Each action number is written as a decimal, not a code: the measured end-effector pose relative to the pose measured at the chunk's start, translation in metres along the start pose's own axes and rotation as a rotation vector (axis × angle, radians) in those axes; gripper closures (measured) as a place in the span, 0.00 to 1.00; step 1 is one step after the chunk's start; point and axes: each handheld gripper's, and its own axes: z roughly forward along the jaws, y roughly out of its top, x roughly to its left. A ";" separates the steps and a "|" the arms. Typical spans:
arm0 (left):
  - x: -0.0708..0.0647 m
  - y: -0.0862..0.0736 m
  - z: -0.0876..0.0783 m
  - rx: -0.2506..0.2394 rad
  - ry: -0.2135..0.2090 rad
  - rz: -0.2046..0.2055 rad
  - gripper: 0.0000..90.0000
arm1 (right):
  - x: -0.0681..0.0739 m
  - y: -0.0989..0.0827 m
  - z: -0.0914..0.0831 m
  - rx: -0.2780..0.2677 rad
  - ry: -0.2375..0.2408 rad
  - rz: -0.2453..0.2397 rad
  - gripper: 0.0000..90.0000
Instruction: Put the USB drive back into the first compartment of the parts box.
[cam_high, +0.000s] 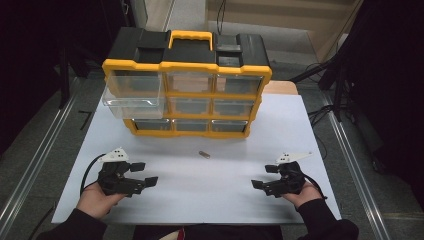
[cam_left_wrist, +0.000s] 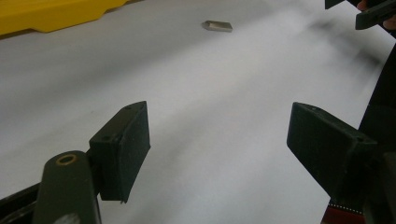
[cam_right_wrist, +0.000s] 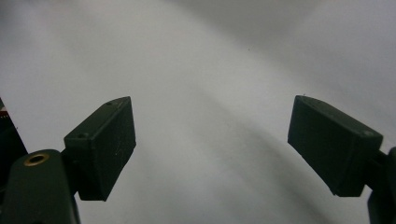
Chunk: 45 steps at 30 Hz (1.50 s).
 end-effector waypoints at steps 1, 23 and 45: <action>0.000 0.000 0.000 0.000 0.004 -0.003 0.25 | 0.000 0.000 0.000 -0.001 0.005 0.004 0.15; 0.004 0.001 -0.002 -0.013 0.026 -0.032 0.25 | 0.014 0.031 0.009 -0.028 0.062 -0.053 0.16; 0.002 0.000 0.000 -0.010 0.016 -0.018 0.25 | 0.019 0.061 0.027 0.007 0.096 -0.072 0.16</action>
